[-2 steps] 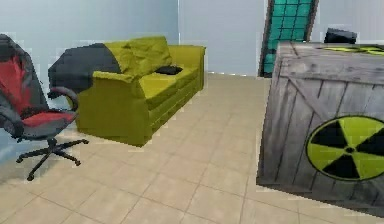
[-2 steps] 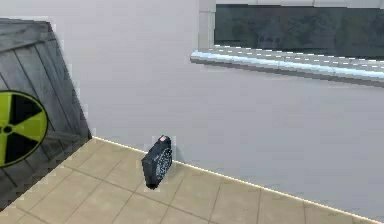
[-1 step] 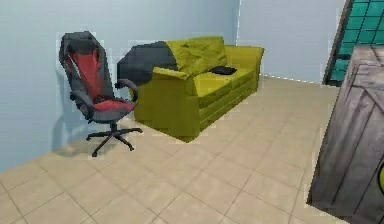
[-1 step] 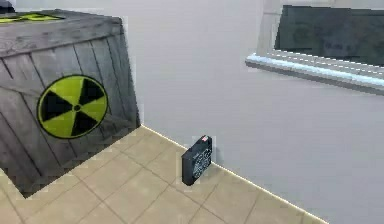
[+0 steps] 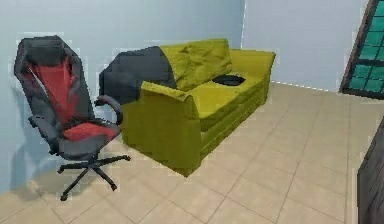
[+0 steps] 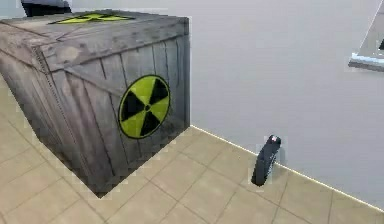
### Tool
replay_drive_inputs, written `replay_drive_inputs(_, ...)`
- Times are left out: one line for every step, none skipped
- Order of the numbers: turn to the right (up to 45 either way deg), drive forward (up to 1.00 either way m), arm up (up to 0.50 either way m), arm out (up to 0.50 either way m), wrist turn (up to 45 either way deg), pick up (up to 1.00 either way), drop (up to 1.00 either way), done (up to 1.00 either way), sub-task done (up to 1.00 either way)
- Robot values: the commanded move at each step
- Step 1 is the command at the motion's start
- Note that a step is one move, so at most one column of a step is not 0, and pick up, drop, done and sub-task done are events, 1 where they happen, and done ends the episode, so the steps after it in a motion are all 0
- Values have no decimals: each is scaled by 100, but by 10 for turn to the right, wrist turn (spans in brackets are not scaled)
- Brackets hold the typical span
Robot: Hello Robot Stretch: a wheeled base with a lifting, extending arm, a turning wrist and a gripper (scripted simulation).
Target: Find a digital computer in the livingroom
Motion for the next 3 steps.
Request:
replay_drive_inputs(-450, 0, 0, 0, 0, 0, 0, 0, 0)
replay_drive_inputs(-450, 0, 0, 0, 0, 0, 0, 0, 0)
replay_drive_inputs(-60, 0, 0, 0, 0, 0, 0, 0, 0)
